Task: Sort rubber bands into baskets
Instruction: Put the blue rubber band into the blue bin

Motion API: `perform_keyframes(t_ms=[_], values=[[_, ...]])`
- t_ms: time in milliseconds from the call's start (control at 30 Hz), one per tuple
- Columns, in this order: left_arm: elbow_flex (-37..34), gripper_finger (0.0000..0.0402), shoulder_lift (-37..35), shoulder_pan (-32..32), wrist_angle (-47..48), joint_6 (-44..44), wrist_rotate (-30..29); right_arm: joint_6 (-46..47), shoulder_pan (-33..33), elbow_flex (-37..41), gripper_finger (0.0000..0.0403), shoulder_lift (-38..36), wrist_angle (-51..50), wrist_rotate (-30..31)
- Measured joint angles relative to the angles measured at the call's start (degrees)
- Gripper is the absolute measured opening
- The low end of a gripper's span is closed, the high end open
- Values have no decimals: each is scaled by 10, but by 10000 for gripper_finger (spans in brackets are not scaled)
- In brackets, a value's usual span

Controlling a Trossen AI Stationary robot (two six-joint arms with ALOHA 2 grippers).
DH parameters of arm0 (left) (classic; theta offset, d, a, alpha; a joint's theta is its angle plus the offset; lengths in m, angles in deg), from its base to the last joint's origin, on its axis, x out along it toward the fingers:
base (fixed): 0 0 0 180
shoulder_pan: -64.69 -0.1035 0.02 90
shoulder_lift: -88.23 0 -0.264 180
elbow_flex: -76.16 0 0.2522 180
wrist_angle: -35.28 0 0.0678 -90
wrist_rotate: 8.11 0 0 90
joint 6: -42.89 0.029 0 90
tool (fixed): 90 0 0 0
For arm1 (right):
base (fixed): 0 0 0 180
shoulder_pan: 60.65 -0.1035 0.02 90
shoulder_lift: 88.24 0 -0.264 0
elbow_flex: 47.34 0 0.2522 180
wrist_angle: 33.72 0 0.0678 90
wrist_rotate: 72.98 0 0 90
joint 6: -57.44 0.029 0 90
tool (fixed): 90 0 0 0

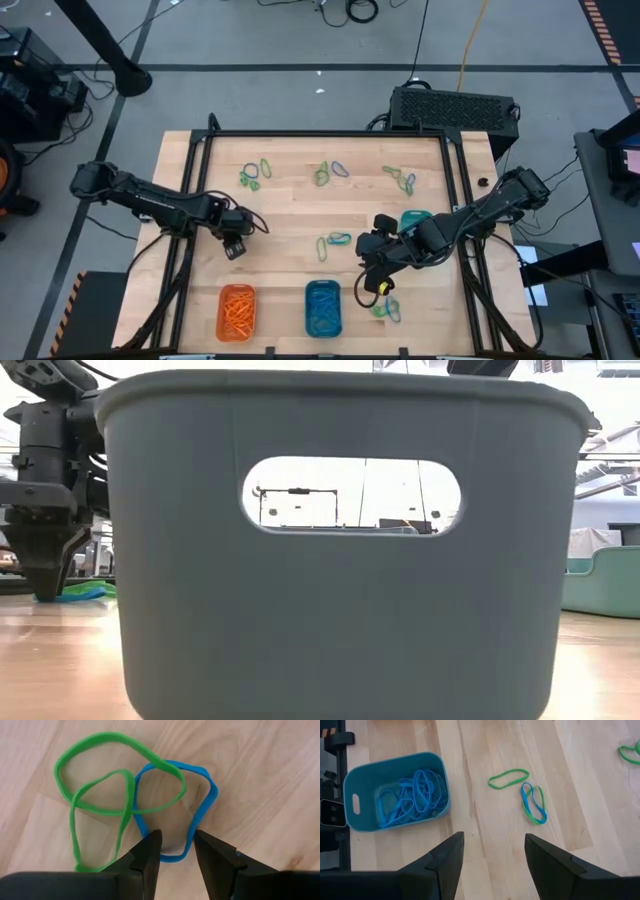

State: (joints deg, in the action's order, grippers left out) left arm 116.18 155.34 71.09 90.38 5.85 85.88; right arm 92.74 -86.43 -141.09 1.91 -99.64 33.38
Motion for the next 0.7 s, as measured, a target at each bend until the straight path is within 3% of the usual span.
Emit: perform_keyframes(t_ms=[233,467,700], values=[[-14,123,-1,19,0,3,0,2,0,0,201,0,0,0],[-17,13,0,50,-8,-2,-11,10,-1,0,201,0,0,0],[31,3,-10,52,-22,4,17,11,-1,0,201,0,0,0]])
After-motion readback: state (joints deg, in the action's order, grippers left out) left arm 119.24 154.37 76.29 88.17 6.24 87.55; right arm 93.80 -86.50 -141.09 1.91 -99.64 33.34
